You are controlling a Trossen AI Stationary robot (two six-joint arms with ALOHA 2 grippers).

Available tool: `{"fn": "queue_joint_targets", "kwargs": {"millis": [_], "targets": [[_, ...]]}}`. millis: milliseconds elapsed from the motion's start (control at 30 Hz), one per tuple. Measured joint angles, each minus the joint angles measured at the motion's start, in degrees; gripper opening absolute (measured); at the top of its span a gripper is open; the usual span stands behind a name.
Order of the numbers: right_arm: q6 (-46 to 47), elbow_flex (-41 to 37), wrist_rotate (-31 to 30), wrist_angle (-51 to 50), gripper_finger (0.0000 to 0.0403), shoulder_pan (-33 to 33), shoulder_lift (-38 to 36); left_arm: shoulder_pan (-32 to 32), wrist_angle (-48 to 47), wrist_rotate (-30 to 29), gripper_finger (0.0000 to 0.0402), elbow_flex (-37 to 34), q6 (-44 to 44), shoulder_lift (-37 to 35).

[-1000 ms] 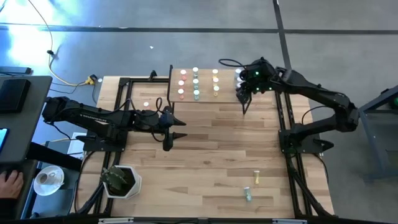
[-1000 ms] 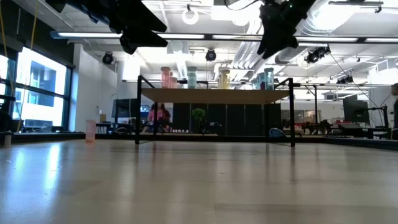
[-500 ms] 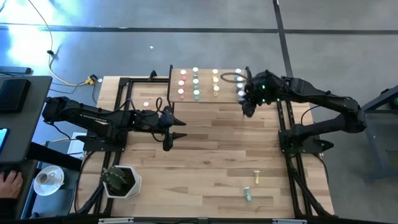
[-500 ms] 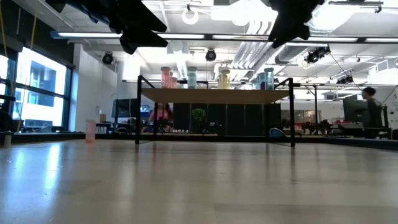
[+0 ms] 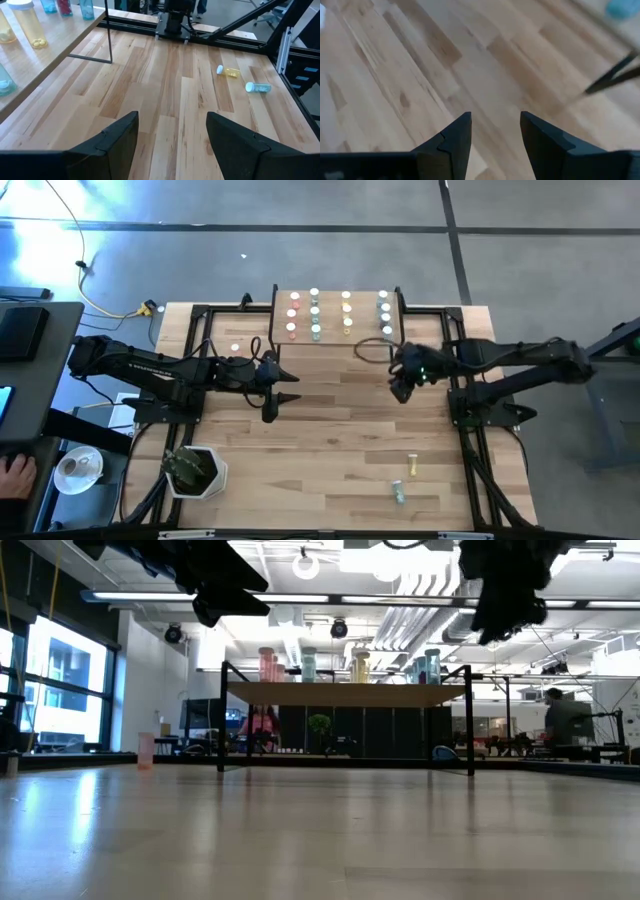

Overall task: Pick and place medicine bottles onto shelf by color
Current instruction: Put the pink medicine bottle on the shelf

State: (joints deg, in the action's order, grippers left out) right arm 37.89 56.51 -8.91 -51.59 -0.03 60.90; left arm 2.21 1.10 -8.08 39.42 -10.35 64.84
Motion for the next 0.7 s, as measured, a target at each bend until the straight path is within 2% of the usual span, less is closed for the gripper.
{"fn": "queue_joint_targets", "kwargs": {"millis": [267,433,700], "targets": [[10.19,-6.56,-3.21,2.27,0.0161,7.76,0.02,-0.01,-2.13,-0.82,0.0225,0.00,0.02,-0.02],[14.90,-7.94,-5.66,2.75,0.0161,11.30,0.04,-0.01,-10.26,-6.69,0.0225,0.02,-1.51,-1.45],[16.04,-7.95,-8.22,2.86,0.0161,13.22,0.05,-0.02,-22.95,-16.38,0.0225,0.04,-7.32,-6.49]]}}
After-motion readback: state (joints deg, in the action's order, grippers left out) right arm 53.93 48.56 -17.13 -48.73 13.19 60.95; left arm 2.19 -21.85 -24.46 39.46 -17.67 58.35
